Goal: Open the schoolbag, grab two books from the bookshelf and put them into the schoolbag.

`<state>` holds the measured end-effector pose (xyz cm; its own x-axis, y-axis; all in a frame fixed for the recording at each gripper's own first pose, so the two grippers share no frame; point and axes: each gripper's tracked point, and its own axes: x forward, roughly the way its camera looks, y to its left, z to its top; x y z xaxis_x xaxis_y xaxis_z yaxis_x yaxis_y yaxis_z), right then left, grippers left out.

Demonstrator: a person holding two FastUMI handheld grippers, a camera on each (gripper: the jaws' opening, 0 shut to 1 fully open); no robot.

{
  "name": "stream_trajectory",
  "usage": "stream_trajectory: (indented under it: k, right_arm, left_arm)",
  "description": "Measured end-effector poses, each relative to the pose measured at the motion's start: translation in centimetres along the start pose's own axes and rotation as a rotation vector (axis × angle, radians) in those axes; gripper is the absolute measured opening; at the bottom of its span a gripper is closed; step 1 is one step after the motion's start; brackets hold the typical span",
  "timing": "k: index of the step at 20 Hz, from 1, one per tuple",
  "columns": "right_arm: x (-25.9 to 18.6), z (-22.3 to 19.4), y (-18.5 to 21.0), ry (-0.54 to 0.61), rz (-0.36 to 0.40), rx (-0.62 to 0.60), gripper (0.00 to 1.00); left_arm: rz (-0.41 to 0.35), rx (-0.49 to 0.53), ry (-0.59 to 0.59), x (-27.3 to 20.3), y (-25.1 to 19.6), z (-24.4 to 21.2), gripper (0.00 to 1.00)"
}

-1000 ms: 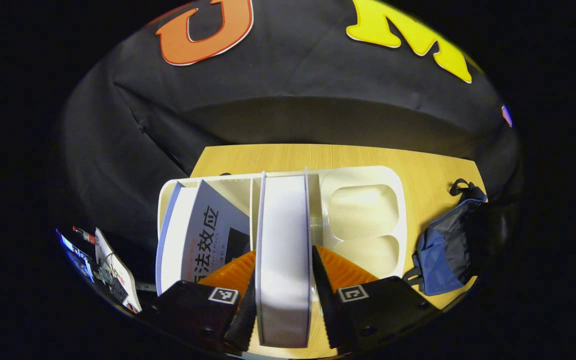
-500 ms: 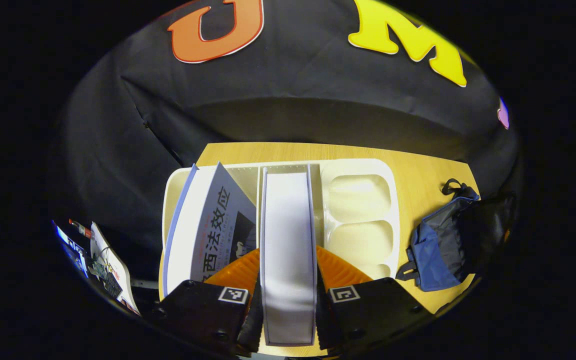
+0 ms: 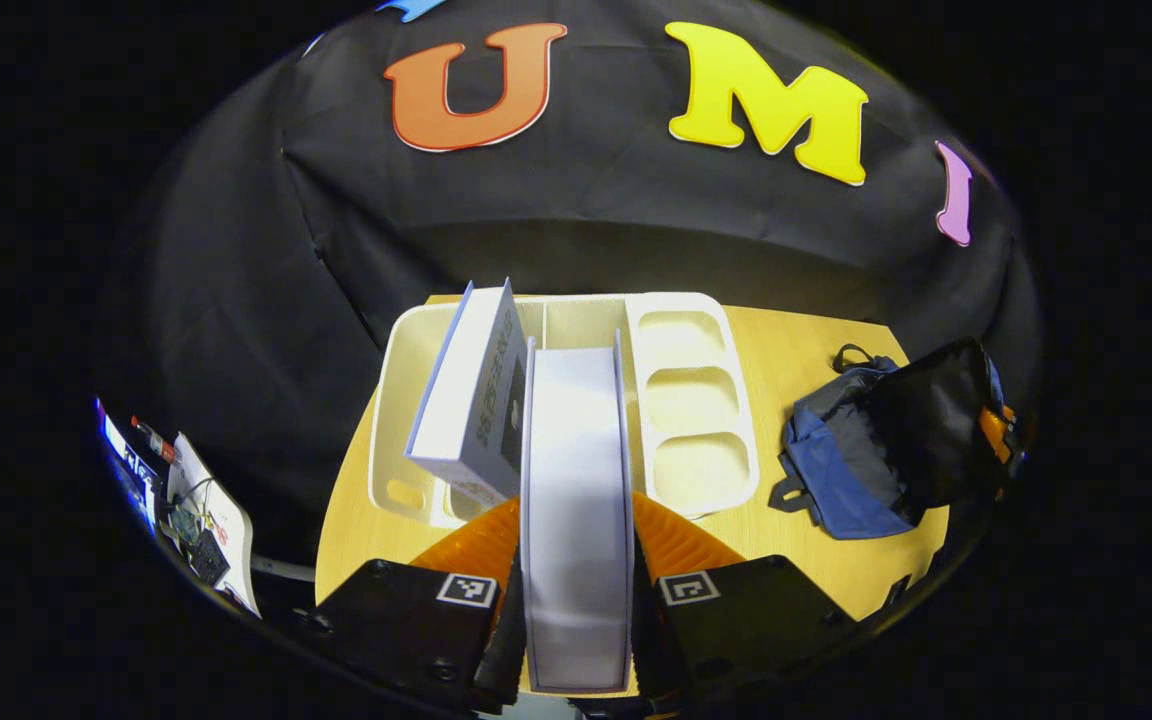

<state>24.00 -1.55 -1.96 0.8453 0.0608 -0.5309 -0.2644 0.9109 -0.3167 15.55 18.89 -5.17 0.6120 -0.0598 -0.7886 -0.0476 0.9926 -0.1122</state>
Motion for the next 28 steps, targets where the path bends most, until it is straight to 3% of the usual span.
stream_trajectory:
  k: [6, 13, 19, 28]
  right_arm:
    - [0.1, -0.1, 0.6, -0.002, 0.006, -0.02, 0.0]
    - [0.6, 0.1, 1.4, 0.011, 0.013, -0.024, 0.0]
    - [0.8, -0.2, 1.7, 0.026, 0.018, -0.015, 0.0]
    - [0.7, -0.4, 2.2, 0.031, 0.048, -0.02, 0.01]
  left_arm:
    - [-0.093, -0.185, -0.027, -2.4, 1.0, -6.1, 0.45]
    - [-0.207, -0.313, -0.102, -4.6, -0.3, -8.4, 0.43]
    - [-0.339, -0.406, -0.113, -4.3, -4.3, -8.9, 0.45]
    - [-0.601, -0.447, -0.172, -4.4, -15.1, -5.3, 0.45]
